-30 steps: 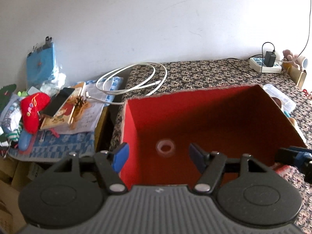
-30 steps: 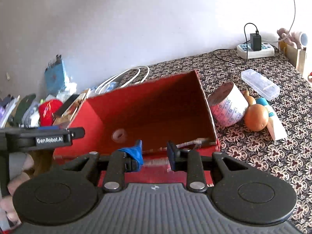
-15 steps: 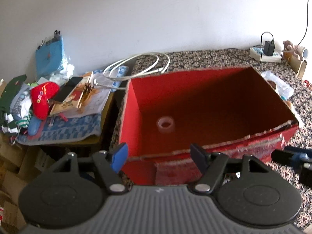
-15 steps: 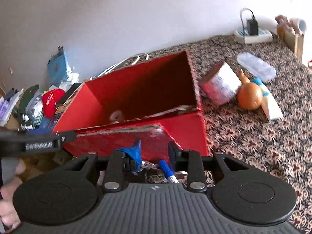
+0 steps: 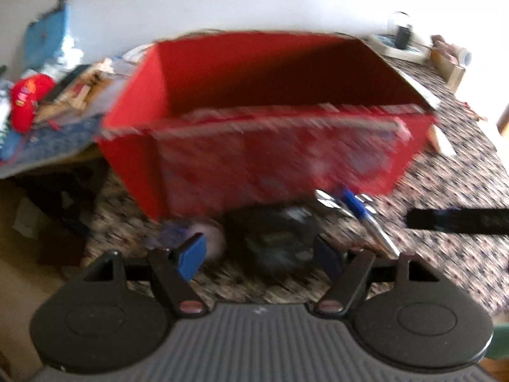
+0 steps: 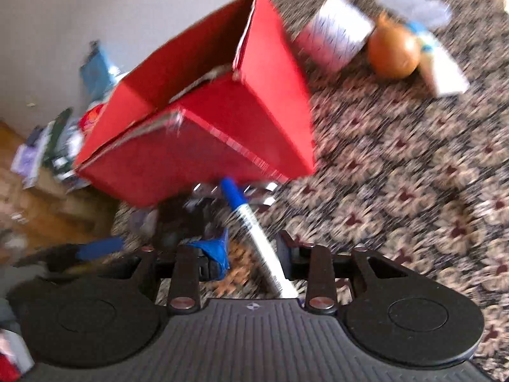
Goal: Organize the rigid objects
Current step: 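Grasp the brown pine cone with the right gripper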
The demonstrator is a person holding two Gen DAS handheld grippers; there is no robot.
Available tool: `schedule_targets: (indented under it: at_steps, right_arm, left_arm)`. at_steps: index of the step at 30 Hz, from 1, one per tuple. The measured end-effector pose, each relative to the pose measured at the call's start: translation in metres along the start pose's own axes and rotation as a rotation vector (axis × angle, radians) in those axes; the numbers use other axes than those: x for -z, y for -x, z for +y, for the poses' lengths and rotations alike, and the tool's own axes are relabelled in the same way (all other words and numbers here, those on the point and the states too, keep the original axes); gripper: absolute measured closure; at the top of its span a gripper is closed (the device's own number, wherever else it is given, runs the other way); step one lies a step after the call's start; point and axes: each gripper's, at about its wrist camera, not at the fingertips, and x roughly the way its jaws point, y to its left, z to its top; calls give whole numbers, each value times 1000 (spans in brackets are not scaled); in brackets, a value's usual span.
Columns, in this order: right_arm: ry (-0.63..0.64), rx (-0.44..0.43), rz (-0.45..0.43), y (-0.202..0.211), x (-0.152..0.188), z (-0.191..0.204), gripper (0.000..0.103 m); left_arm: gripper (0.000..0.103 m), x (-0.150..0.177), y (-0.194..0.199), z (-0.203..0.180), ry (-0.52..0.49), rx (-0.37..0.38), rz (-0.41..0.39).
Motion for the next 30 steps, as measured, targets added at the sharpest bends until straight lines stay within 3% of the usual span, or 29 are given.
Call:
schedule_targets:
  at_steps: [6, 8, 15, 17, 19, 21, 30]
  right_arm:
    - [-78, -174, 48, -6, -3, -17, 86]
    - [-78, -191, 71, -10, -5, -18, 86]
    - [-57, -218, 144, -27, -10, -17, 85]
    - [-62, -227, 144, -30, -11, -18, 85]
    - [-74, -243, 164, -34, -13, -21, 85]
    - [-91, -256, 172, -36, -14, -24, 85]
    - [5, -333, 205, -20, -21, -18, 88]
  left_arm:
    - [24, 25, -12, -34, -25, 135, 25]
    - [21, 27, -19, -39, -15, 170, 28]
    - [20, 26, -45, -49, 61, 183, 58]
    - [37, 27, -48, -52, 79, 193, 60]
    - [44, 27, -52, -53, 96, 197, 75]
    - [61, 28, -56, -51, 109, 193, 94]
    - [60, 31, -43, -61, 106, 123, 63]
